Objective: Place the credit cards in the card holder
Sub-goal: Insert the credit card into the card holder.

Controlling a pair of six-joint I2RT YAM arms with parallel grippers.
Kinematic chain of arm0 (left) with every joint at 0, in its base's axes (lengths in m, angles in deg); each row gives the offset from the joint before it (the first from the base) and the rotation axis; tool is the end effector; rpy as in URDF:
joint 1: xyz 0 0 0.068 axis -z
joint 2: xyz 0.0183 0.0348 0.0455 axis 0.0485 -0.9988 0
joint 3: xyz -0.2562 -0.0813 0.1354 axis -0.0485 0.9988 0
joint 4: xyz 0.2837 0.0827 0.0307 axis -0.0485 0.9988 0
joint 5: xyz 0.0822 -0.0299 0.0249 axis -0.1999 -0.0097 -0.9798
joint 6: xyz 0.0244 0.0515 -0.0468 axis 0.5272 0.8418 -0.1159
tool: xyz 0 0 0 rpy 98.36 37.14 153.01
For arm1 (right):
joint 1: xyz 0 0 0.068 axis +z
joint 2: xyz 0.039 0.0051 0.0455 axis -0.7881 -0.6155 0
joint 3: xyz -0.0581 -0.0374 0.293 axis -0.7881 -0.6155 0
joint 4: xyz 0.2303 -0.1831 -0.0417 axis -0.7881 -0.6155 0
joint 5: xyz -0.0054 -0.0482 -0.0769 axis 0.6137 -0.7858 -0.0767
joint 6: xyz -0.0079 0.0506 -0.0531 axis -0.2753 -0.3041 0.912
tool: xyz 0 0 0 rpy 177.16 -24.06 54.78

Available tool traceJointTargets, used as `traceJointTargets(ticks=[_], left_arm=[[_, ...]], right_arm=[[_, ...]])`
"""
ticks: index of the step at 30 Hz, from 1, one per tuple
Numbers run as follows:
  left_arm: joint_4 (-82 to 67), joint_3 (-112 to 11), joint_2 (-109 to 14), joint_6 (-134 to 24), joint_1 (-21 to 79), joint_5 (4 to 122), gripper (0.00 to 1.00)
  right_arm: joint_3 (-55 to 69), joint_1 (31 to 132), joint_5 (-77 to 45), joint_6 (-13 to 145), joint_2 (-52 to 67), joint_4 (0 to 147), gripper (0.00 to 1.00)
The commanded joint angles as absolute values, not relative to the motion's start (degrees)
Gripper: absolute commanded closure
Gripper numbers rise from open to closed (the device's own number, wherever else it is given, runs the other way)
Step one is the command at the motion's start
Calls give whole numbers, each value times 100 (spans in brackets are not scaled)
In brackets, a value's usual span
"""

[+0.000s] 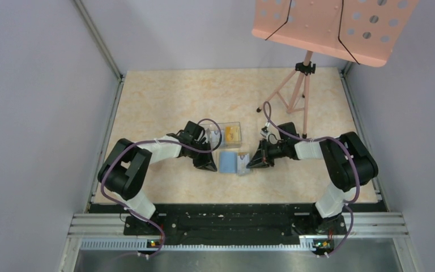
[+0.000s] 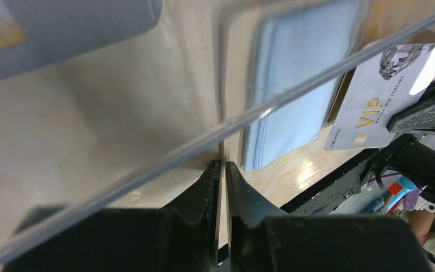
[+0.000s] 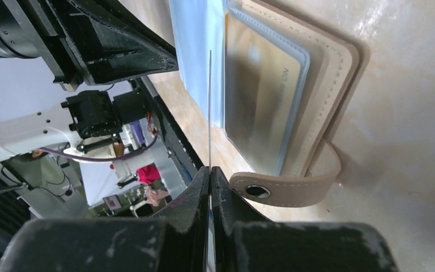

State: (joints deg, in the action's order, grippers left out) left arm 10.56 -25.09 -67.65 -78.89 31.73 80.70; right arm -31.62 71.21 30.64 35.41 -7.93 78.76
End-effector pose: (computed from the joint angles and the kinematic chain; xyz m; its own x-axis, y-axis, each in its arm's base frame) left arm 0.2794 -0.1854 0.1166 -0.9921 -0.0513 -0.1148 0.0239 0.8194 -0.5727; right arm 0.2771 0.1495 0.1001 -0.9986 0.0266 -0.0465 -0.0281 0.4785 0.8776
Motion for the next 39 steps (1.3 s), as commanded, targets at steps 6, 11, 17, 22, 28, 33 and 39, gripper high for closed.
traceJointTargets(ticks=[6, 11, 17, 22, 28, 33, 39], left_arm=[[1128, -2557, -7016, -7664, 3202, 7725, 90], [1131, -2562, -7085, -7653, 3242, 7752, 91], [1150, -2595, -7116, -7672, 3273, 7754, 92], [1185, -2624, -7120, -7677, 3295, 7736, 92], [1239, -2668, -7132, -7669, 3337, 7728, 92], [1274, -2718, -7183, -7656, 3373, 7728, 92], [1318, -2746, -7221, -7651, 3431, 7712, 92]], right_arm=[[-2722, 7282, 3041, 3720, -1099, 8278, 100], [-2504, 7352, 2807, 4055, -1367, 7828, 100], [-2403, 7442, 2794, 4134, -1575, 7726, 100], [-2298, 7522, 2834, 4169, -1667, 7693, 100], [-2226, 7632, 2871, 4056, -1731, 7827, 100], [-2200, 7649, 2781, 4013, -1738, 7908, 100], [-2026, 7639, 2498, 4366, -1674, 7433, 100]])
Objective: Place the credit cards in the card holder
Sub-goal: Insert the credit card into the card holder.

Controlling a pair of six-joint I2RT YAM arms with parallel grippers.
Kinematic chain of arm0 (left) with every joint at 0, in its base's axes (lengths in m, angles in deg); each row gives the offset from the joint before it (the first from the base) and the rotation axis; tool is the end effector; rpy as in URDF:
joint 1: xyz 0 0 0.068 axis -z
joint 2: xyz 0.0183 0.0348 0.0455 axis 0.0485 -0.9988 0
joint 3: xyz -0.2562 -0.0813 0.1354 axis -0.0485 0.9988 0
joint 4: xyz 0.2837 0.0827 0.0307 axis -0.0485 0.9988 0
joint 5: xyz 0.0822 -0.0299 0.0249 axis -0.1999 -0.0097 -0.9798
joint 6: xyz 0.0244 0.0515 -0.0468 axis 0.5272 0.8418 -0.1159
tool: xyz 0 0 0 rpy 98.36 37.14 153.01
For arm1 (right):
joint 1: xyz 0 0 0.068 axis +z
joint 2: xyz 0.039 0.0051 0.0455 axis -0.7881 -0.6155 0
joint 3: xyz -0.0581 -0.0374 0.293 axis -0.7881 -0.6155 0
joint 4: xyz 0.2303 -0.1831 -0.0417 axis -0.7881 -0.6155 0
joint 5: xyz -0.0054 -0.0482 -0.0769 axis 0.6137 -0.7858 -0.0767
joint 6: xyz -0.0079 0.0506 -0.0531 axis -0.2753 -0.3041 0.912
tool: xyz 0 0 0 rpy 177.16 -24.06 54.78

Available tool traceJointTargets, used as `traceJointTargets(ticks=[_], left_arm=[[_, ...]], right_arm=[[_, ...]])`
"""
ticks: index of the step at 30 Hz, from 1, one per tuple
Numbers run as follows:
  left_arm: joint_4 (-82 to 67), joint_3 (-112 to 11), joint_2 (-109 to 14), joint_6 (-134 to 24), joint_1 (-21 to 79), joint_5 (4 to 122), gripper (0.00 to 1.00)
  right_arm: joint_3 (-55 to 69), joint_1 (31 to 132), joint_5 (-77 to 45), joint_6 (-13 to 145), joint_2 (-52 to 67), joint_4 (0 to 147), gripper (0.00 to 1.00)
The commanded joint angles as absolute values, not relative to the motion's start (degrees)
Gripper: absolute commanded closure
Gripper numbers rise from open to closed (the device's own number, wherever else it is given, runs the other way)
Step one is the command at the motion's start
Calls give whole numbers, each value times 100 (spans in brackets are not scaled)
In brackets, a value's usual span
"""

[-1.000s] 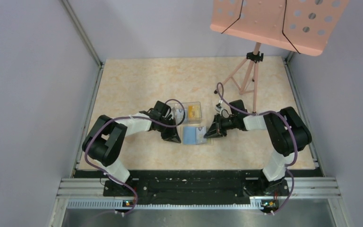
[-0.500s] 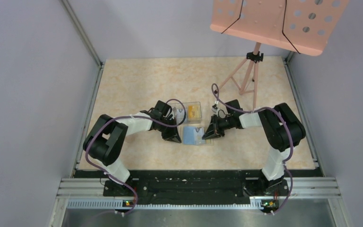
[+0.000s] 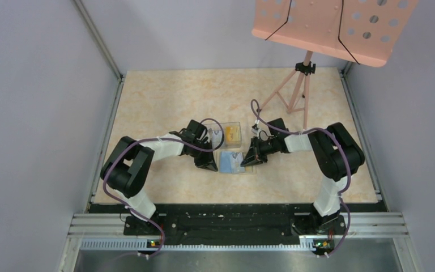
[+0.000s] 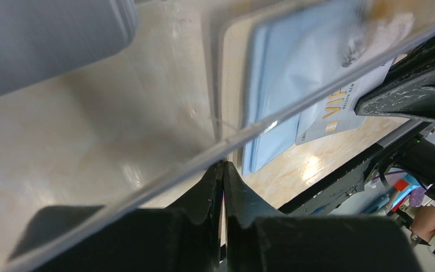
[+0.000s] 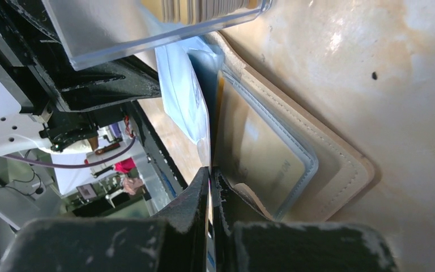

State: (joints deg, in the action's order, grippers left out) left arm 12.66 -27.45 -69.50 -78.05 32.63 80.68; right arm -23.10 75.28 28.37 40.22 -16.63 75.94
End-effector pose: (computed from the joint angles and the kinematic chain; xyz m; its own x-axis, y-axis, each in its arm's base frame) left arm 0.2831 -0.1936 0.1162 -0.9948 -0.0223 -0.0997 0.0377 0.8274 -0.5604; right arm 0.3023 0.1830 0.0861 -0.9944 -0.0676 -0.0813 -0.1046 0.5166 0.8498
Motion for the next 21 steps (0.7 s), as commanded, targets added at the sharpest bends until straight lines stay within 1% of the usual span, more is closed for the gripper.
traceJointTargets(ticks=[1, 16, 21], left_arm=[[1322, -2747, -7230, -7649, 3440, 7707, 92], [1437, -2839, -7361, -7625, 3497, 7642, 94], [1466, -2861, -7377, -7608, 3509, 7633, 94]], right_arm=[[-1995, 7637, 2462, 4429, -1671, 7233, 100], [-1476, 7616, 1922, 5150, -1589, 6160, 100], [-1448, 7583, 1721, 5192, -1451, 6056, 100]])
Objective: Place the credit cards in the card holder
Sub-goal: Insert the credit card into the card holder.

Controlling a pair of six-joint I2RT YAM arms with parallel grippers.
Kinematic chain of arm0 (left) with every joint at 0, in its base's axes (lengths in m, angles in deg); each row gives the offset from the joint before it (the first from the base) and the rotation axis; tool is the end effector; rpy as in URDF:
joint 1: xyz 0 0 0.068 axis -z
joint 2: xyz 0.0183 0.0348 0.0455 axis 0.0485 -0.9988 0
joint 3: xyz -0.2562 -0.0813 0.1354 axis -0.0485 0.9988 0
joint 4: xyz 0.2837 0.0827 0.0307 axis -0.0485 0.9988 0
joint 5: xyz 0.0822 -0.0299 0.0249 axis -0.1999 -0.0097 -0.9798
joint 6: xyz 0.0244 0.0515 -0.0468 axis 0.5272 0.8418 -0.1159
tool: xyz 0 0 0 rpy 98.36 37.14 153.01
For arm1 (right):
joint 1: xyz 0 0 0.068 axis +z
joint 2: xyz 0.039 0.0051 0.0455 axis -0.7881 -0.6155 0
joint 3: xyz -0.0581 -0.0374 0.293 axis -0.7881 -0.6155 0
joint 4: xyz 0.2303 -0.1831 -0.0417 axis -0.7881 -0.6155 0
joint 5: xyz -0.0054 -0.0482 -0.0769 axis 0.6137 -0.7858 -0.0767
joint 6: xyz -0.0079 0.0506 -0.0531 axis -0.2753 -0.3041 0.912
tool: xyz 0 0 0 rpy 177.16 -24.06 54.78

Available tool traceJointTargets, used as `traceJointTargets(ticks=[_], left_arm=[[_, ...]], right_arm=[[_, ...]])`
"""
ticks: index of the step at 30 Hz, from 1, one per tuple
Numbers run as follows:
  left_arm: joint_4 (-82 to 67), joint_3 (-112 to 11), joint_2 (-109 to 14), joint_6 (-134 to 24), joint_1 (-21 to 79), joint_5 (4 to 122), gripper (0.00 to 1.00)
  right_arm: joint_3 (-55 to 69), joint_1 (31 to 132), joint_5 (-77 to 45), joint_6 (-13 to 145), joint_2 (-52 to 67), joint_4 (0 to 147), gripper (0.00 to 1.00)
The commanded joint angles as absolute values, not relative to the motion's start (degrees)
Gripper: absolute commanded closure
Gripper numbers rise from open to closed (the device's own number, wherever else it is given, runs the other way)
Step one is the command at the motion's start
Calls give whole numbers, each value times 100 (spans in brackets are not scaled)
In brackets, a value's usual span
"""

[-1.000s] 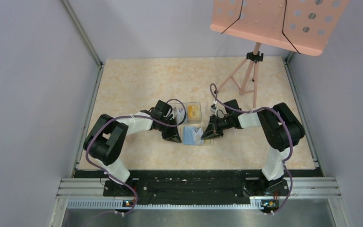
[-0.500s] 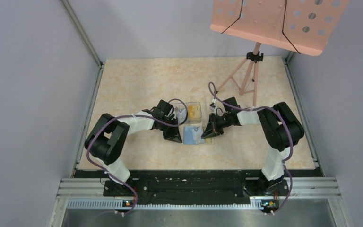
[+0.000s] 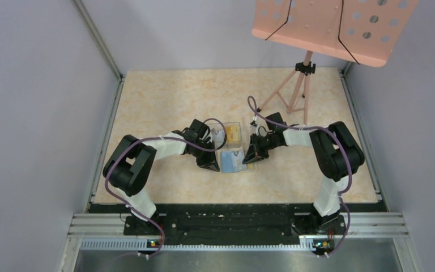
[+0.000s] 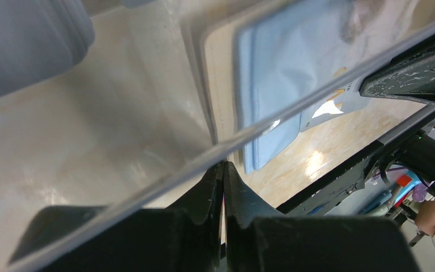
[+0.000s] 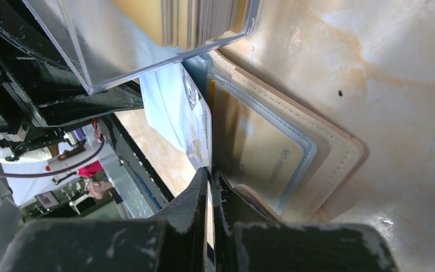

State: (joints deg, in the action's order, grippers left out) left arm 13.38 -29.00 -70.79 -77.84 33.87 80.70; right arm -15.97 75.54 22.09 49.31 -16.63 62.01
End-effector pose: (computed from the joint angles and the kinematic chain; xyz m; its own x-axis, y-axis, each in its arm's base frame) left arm 0.2843 -0.2030 0.1160 -0.9955 0.0028 -0.0948 0.0554 0.8285 -0.5572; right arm 0.3176 0.1865 0.1008 -0.9840 -0.1251 -0.1271 -0.1774 0.6181 0.7658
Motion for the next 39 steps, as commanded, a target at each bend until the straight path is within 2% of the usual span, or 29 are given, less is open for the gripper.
traceJointTargets(ticks=[1, 12, 28, 39], left_arm=[[1474, -2871, -7386, -7608, 3509, 7632, 94], [1536, -2854, -7380, -7590, 3544, 7602, 95], [1465, -2879, -7437, -7661, 3596, 7606, 95], [1559, -2995, -7427, -7675, 3635, 7601, 95]], right_arm=[[-1458, 7573, 1696, 5192, -1420, 6052, 100], [-1800, 7361, 1522, 4760, -1141, 6558, 100], [-2569, 7673, 2220, 3568, -1165, 7807, 100], [-2464, 7740, 2232, 3346, -1480, 8145, 100]])
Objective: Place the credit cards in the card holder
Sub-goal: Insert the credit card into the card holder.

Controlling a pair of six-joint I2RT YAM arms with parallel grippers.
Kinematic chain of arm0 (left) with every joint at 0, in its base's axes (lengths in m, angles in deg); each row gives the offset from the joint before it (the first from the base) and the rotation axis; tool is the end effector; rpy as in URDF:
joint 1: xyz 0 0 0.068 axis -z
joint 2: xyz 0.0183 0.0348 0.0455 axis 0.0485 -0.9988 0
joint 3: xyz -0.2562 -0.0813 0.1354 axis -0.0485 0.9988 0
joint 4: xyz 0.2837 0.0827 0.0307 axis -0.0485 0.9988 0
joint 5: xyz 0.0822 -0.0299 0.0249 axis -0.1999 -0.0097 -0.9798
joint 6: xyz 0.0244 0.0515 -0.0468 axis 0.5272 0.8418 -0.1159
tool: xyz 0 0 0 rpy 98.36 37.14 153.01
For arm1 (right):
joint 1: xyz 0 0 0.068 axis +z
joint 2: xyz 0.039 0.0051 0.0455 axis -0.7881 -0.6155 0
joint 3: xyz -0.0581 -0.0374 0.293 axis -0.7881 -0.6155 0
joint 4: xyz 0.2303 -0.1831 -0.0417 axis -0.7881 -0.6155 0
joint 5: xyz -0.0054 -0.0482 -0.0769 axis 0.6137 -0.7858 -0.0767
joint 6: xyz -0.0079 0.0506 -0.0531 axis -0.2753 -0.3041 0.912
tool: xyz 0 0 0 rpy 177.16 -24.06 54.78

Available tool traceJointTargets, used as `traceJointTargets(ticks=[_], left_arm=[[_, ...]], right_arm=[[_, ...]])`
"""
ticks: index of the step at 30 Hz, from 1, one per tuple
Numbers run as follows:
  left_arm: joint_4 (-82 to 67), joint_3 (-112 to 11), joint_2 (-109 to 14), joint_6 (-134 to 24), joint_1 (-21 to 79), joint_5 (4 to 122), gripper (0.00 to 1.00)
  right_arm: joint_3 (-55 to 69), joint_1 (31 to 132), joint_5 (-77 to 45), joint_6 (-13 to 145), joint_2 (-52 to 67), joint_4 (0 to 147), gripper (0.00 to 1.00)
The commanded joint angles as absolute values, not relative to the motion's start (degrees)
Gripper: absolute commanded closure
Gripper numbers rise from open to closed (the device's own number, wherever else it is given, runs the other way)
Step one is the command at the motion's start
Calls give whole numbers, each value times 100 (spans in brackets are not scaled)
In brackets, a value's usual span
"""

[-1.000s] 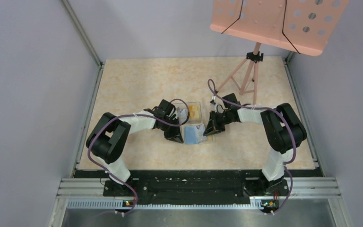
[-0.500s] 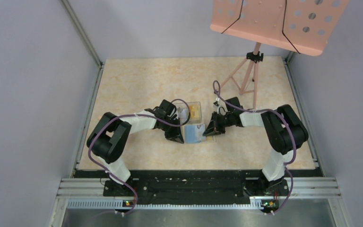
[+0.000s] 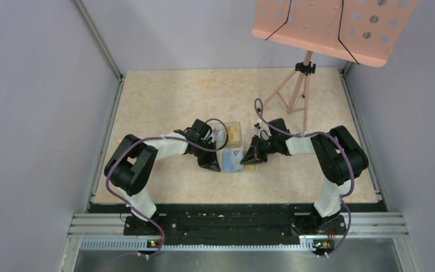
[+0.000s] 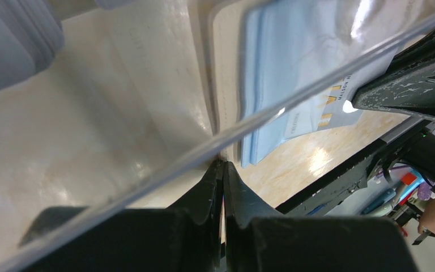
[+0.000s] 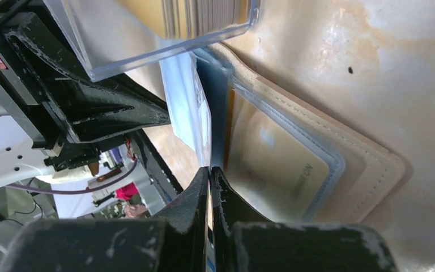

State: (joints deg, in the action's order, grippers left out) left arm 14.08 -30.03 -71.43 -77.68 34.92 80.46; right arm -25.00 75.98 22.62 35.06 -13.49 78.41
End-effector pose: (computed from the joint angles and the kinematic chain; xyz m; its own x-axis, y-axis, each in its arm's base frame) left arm 0.2838 -0.2100 0.1167 -0.9954 0.0223 -0.0937 0.0706 0.8308 -0.5520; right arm 0.2997 0.1821 0.0944 -0.9951 0.0199 -0.0971 -0.0689 0.5649 0.8223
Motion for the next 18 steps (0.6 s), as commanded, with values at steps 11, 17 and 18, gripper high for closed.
traceJointTargets(ticks=[11, 17, 18], left_arm=[[1656, -3135, -7294, -7769, 3723, 7607, 97], [1807, -3254, -7272, -7737, 3752, 7521, 96], [1885, -3279, -7246, -7725, 3742, 7473, 95]], right_arm=[[-2189, 8297, 2230, 2777, -1782, 8667, 100], [-2029, 8350, 2107, 3053, -1697, 8193, 90], [-1981, 8350, 1948, 3188, -1632, 7938, 85]])
